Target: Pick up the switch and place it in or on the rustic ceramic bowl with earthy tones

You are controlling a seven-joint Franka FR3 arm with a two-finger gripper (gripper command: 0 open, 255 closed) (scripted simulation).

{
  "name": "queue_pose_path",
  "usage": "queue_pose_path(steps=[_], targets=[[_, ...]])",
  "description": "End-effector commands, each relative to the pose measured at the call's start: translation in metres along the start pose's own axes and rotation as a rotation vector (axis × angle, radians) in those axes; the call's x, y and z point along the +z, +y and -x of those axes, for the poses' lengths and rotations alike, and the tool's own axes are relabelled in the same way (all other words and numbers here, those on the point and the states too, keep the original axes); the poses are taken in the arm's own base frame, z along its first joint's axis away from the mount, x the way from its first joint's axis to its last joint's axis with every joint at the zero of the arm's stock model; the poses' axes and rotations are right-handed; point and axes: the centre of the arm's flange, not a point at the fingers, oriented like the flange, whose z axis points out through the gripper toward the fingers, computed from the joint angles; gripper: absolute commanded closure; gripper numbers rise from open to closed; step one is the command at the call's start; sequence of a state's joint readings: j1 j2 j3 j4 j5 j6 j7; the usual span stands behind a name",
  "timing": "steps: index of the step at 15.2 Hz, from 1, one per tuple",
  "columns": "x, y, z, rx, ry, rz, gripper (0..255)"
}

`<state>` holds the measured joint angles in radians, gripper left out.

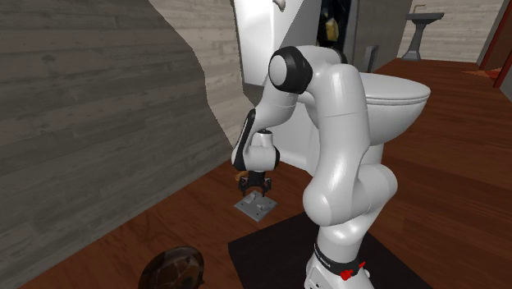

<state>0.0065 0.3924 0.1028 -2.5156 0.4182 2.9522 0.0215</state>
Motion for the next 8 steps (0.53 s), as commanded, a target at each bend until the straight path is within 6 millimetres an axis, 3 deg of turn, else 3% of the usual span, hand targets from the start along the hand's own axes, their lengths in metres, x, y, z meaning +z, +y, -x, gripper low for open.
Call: queue_pose_path(steps=[1, 2, 8], targets=[[0.0, 0.0, 0.0, 0.0, 0.0, 0.0, 0], [0.0, 0.0, 0.0, 0.0, 0.0, 0.0, 255], [0.0, 0.0, 0.0, 0.0, 0.0, 0.0, 255]])
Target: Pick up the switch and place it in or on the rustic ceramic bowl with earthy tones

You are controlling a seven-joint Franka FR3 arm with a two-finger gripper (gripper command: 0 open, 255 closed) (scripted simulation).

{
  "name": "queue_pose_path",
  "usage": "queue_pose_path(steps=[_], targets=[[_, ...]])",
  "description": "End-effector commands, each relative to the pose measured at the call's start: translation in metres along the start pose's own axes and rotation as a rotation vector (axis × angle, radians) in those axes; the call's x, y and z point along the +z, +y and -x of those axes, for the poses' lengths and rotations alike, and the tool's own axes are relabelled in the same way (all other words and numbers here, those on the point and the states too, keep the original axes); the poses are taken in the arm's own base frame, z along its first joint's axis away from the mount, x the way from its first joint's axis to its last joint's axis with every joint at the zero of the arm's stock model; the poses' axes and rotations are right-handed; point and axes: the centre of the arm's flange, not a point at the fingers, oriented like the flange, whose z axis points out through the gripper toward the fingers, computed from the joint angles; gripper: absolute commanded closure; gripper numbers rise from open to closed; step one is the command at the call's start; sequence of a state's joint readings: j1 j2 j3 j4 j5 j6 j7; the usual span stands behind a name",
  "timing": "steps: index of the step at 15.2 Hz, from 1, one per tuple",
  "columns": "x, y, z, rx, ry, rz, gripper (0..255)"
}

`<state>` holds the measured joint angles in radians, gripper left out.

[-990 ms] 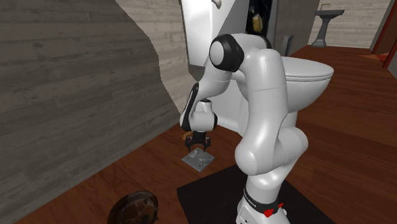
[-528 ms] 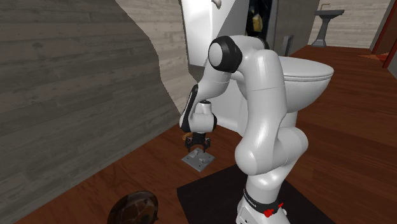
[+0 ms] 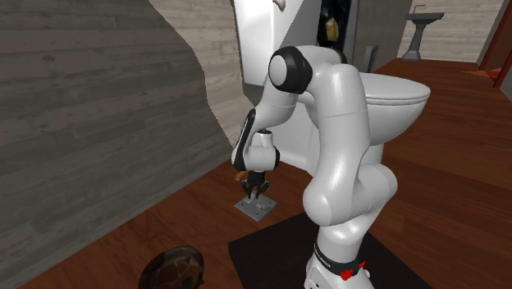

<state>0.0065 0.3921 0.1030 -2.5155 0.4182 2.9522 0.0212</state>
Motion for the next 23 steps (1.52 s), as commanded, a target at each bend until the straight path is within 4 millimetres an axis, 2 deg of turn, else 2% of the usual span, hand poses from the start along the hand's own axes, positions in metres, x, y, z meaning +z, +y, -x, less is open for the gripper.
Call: queue_pose_path(steps=[1, 3, 23], targets=[[0.0, 0.0, 0.0, 0.001, 0.0, 0.0, 255], [0.0, 0.0, 0.0, 0.001, 0.0, 0.0, 255], [-0.104, -0.014, -0.001, 0.001, 0.0, 0.0, 255]])
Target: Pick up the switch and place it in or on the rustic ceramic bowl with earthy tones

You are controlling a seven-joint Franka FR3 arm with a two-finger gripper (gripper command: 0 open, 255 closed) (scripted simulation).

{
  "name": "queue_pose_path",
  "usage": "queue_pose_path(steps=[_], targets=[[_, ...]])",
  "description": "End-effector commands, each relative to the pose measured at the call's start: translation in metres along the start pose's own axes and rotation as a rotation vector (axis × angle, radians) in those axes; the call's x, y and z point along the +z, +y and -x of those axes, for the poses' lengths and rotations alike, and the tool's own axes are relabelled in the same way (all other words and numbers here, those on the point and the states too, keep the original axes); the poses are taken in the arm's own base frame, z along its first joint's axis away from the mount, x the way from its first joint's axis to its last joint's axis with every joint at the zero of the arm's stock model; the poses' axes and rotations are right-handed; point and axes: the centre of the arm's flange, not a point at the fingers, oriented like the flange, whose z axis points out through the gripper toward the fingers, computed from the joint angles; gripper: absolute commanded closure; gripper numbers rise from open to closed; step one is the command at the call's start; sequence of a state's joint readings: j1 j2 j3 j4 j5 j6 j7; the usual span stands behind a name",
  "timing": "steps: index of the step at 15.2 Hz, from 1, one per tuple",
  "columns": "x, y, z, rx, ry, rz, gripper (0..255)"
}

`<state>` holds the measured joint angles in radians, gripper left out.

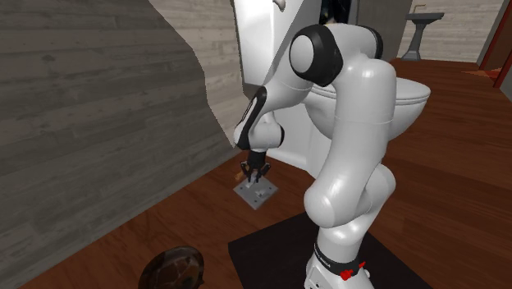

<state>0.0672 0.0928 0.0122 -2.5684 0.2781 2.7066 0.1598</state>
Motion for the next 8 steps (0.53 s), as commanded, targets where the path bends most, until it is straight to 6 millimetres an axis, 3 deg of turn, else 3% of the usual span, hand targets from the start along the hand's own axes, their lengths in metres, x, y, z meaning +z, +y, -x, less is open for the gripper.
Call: queue_pose_path(steps=[1, 8], targets=[[-0.011, -0.002, 0.0, 0.0, 0.0, 0.0, 255], [-0.048, -0.007, -0.001, 0.0, 0.0, 0.0, 255]])
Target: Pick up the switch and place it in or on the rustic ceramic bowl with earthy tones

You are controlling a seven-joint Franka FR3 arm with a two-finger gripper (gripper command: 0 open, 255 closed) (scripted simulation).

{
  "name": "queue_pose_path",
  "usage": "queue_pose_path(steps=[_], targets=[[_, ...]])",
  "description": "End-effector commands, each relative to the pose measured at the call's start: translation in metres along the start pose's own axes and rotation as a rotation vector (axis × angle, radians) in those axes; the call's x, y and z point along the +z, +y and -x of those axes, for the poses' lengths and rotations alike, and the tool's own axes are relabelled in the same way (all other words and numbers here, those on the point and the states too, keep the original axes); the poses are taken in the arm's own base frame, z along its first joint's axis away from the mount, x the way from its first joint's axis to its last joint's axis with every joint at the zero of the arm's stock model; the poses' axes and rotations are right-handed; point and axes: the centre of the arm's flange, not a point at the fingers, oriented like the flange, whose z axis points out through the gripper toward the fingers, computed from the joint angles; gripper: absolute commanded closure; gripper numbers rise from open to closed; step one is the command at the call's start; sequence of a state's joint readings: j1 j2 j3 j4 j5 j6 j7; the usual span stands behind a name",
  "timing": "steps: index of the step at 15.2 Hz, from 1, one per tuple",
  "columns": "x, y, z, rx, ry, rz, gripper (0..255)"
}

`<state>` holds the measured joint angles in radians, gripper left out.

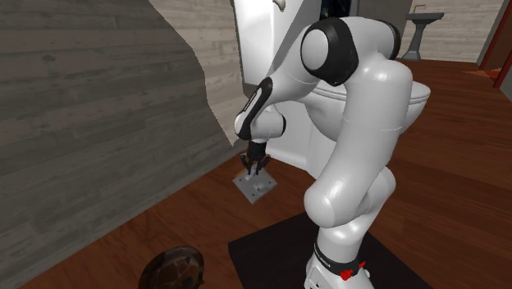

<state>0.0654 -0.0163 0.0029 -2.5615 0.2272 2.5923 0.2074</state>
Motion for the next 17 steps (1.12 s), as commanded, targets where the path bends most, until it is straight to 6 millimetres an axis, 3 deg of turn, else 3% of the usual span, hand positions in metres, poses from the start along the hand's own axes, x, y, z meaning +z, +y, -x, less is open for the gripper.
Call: queue_pose_path(steps=[1, 5, 17], targets=[[-0.012, -0.002, 0.0, 0.0, 0.0, 0.0, 255], [-0.03, -0.004, 0.0, 0.0, 0.0, 0.0, 255], [-0.023, -0.107, 0.12, 0.0, 0.0, 0.0, 255]])
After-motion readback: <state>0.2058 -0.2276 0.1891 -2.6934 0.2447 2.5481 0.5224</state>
